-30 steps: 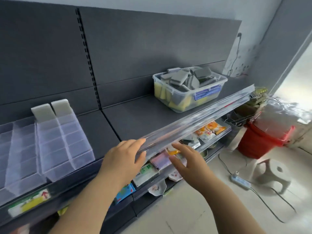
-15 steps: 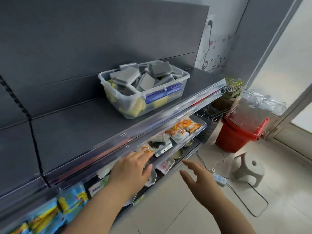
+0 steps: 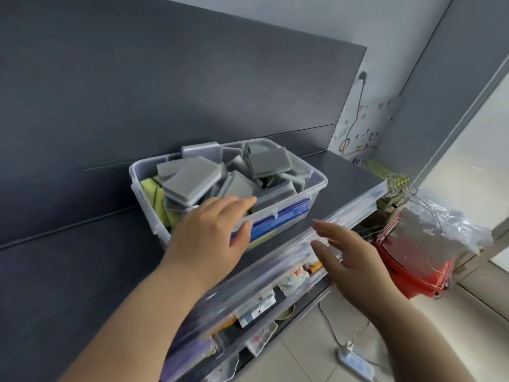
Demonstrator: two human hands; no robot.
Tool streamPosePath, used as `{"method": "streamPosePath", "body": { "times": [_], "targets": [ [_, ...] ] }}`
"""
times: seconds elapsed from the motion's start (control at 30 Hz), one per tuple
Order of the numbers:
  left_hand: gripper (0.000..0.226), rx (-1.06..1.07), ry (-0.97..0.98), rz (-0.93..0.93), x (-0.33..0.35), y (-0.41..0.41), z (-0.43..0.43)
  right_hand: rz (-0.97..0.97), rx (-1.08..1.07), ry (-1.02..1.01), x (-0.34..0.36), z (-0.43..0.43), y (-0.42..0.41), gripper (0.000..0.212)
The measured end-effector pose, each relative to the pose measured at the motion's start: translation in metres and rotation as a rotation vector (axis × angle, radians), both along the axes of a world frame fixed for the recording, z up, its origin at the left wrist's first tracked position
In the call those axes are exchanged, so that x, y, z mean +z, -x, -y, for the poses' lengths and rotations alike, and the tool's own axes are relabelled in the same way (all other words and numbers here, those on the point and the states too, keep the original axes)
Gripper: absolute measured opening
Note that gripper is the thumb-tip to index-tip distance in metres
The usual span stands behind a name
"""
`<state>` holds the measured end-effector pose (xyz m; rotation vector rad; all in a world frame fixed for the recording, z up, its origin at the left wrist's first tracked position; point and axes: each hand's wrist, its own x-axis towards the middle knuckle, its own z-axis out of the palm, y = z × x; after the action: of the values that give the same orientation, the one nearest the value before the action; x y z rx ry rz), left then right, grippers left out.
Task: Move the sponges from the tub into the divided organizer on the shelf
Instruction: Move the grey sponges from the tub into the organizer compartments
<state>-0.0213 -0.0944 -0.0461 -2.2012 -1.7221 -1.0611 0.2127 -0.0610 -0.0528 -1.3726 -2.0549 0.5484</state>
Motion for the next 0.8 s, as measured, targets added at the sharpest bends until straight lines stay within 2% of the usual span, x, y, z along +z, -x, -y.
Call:
{"method": "streamPosePath", "body": {
  "times": [0.23, 0.47, 0.6, 0.8],
  "targets": [
    [0.033, 0.026, -0.007, -0.024, 0.004, 0.014, -0.062, -0.18, 0.0, -0.081, 0.017, -0.07, 0.003, 0.028],
    [0.041, 0.166, 0.079, -0.011, -0.004, 0.031, -0.075, -0.106, 0.254, -0.108, 0.032, -0.166, 0.049, 0.032],
    [0.043, 0.395, 0.097, 0.002, -0.002, 0.042, -0.069, 0.062, 0.424, -0.141, 0.036, -0.228, 0.086, 0.039],
    [0.037, 0.734, 0.124, 0.038, -0.001, 0.046, -0.057, 0.547, 0.6, -0.168, 0.023, -0.299, 0.122, 0.06]
  ]
}}
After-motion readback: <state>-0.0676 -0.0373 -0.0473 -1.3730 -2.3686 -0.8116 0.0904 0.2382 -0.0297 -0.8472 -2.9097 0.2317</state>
